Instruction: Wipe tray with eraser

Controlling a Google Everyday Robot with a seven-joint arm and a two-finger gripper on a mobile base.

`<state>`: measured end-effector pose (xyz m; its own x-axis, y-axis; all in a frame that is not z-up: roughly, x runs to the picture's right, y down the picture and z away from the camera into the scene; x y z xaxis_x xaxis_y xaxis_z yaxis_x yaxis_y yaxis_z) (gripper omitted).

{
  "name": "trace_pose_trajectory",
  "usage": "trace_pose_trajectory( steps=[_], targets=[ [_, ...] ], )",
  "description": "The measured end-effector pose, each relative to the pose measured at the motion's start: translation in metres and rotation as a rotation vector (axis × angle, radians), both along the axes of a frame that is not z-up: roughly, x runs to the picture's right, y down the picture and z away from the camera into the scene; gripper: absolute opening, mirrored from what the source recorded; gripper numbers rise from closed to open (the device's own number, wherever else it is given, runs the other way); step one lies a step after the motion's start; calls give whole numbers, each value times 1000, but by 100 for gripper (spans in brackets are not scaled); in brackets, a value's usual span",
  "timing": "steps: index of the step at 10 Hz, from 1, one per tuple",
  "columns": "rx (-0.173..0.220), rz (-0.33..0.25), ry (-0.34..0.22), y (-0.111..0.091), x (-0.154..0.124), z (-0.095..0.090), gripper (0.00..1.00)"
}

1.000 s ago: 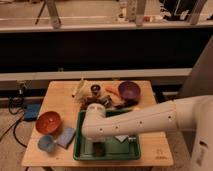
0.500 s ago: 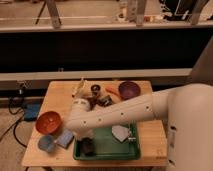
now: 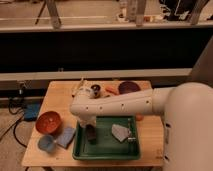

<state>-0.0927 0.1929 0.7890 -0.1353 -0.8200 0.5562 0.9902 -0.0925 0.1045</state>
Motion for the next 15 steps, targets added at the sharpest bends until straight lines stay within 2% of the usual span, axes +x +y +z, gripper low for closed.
trace_pose_trajectory(
  steps=[2,4,7,9,12,13,15],
  targets=[
    [8,36,15,-16,15,11,2],
    [0,84,31,-22,46,16,2],
    [-27,158,56,-12,89,17,2],
    [-57,195,76,8,116,15,2],
    [-87,187,72,42,115,4,2],
    [-87,166,69,50,109,-5,2],
    [-82,109,48,64,87,-36,2]
  ],
)
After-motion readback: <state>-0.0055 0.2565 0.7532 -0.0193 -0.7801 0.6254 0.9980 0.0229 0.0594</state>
